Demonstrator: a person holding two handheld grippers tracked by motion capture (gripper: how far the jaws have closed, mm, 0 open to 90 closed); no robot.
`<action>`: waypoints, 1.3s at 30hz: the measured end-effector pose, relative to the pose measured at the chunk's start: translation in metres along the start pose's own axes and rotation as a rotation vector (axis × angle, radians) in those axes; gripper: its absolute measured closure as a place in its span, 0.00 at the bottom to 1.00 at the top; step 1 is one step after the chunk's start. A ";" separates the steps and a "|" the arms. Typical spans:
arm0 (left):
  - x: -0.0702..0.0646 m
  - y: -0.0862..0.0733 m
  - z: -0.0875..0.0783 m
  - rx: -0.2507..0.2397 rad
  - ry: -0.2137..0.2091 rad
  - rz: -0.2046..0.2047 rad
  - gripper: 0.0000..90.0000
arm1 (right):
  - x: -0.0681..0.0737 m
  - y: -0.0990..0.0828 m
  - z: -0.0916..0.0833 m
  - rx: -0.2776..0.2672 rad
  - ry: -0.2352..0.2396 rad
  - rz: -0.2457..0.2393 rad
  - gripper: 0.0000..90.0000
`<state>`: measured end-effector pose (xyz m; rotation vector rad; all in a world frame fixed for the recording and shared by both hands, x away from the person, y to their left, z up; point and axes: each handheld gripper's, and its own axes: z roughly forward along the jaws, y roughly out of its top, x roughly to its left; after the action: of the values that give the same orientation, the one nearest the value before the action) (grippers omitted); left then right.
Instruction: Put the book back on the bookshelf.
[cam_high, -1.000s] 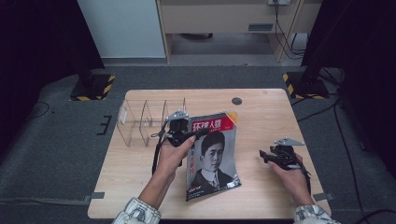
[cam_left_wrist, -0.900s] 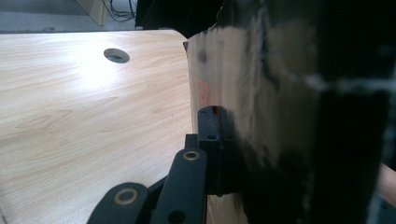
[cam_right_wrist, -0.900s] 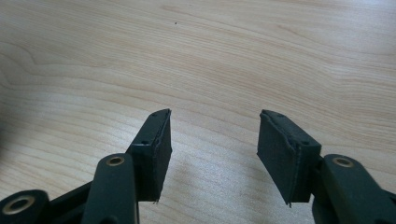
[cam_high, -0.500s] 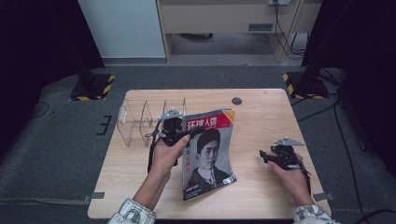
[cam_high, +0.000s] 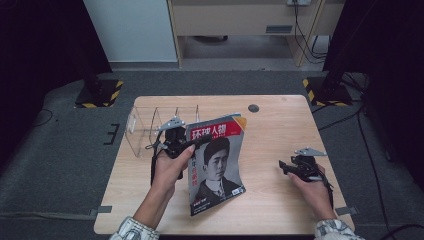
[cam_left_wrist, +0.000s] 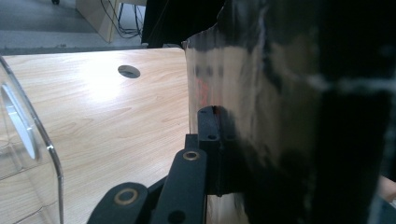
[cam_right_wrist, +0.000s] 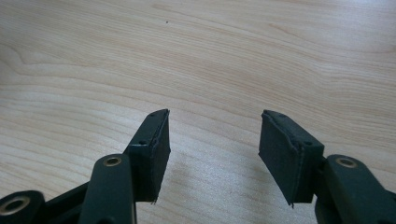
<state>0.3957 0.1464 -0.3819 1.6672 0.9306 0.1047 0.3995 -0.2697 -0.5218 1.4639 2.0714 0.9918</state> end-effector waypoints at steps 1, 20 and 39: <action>0.000 0.000 -0.002 -0.002 0.000 0.000 0.96 | 0.000 0.000 0.000 0.001 -0.001 0.000 0.48; 0.009 -0.004 -0.033 -0.037 0.004 -0.014 0.96 | -0.003 -0.002 0.002 0.011 -0.036 -0.002 0.44; 0.017 -0.008 -0.061 -0.074 0.024 -0.029 0.96 | -0.005 -0.001 0.000 0.008 -0.044 -0.001 0.44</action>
<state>0.3707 0.2051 -0.3750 1.5865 0.9575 0.1381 0.4007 -0.2746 -0.5232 1.4754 2.0471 0.9442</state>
